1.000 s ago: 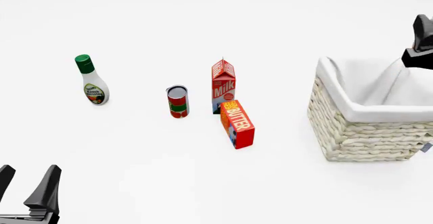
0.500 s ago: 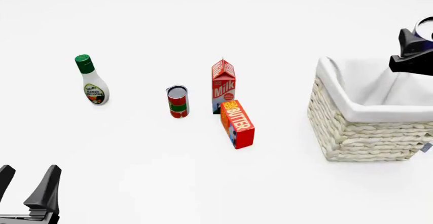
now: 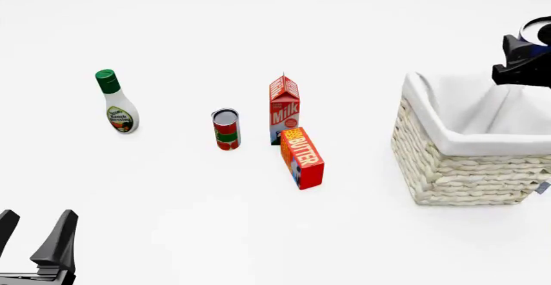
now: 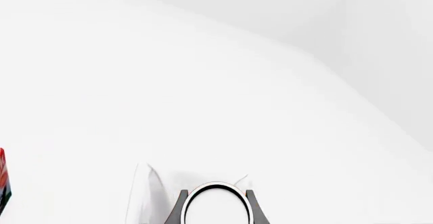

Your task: Pick the alphabet soup and place it in the basket.

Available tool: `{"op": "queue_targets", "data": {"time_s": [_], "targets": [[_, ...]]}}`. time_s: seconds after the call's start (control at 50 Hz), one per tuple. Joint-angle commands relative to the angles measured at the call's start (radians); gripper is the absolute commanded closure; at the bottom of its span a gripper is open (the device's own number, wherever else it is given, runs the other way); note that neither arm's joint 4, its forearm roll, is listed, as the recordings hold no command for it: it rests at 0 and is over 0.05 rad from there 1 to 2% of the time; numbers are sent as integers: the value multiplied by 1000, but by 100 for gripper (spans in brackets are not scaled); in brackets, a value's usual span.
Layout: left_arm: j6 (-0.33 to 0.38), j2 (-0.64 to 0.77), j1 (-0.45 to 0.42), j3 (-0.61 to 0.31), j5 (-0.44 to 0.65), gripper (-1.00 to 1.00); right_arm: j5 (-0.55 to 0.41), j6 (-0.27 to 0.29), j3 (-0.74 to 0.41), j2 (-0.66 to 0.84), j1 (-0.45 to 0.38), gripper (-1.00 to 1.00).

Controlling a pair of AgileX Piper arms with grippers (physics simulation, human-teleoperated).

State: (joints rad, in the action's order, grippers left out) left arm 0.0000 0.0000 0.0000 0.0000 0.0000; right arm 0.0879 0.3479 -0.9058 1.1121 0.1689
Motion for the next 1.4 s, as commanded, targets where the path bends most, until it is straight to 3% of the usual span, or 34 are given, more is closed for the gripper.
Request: {"op": "queue_targets", "data": {"time_s": [0.02,1.4], "targets": [[0,0,0,0,0,-100,-47,-2,-44,40,-12,100],[0,0,0,0,0,-100,-93,38,1,162,2,100]]}}
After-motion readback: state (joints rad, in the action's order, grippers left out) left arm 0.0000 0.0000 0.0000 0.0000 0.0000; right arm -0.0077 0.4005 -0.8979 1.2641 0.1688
